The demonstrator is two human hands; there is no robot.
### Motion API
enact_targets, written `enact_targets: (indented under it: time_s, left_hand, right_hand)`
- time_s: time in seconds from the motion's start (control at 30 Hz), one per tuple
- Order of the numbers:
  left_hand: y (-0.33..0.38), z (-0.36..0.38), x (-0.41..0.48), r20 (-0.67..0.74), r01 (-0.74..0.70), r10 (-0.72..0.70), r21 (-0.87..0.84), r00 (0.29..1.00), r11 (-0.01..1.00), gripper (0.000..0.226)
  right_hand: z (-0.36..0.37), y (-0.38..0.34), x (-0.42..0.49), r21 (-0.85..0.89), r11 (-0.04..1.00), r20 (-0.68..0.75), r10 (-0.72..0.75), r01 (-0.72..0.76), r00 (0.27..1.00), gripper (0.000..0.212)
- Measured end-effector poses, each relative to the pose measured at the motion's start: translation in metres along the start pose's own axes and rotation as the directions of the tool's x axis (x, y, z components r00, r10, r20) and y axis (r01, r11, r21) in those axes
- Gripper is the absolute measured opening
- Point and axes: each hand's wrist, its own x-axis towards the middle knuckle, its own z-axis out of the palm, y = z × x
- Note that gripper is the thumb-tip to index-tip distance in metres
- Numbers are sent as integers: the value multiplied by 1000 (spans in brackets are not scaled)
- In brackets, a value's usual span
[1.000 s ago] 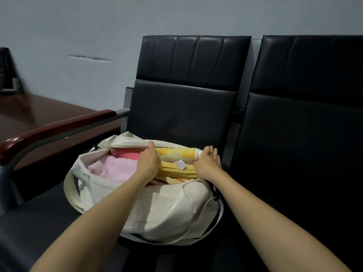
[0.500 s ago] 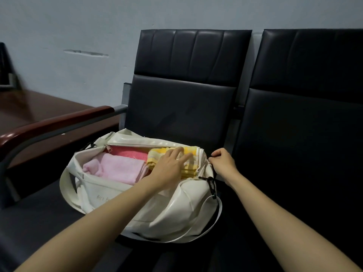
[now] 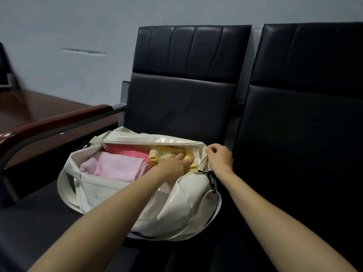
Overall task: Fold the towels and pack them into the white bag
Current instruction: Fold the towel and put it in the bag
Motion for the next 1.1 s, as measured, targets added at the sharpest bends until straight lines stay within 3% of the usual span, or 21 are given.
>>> enact_targets:
  time_s: [0.07,0.23,0.33,0.4,0.47,0.53,0.63,0.77,0.9,1.1]
  left_hand:
    - [0,1,7,15,9,-9,-8,1000,1000,69]
    - [5,4,10,59,57,-52,-83,997,995,68]
    - [6,0,9,128,25,-19,-47,992,999,61]
    - [9,-9,6,176,53,-28,-137,984,989,55]
    - [8,-14,3,109,110,-70,-421,992,900,45]
    - [4,-17,-10,-12,116,-161,-641,987,759,51]
    - [1,-16,-41,-103,114,-257,-698,961,707,49]
    - [29,-27,-81,-260,14,-314,-749,913,662,41]
    - [96,-37,-111,-359,-127,-232,-744,904,655,27]
    - [224,-12,-129,-205,-201,82,-670,975,714,25]
  right_hand:
    - [1,1,-1,24,998,-35,-49,50,998,22]
    - [-1,4,1,18,999,33,-45,44,998,22]
    - [-3,0,0,84,992,-22,-92,94,996,21]
    - [-3,-7,-3,127,980,-67,-145,153,987,21]
    - [-5,-9,-3,124,987,-9,-101,101,995,22]
    - [-14,-6,-2,119,992,138,19,-36,990,30]
    - [-35,2,-10,263,948,291,98,-178,952,30]
    - [-74,18,-45,248,955,329,74,-162,942,15]
    - [-141,44,-92,157,962,388,147,-222,910,15]
    - [-259,118,-171,-5,972,214,230,-234,949,11]
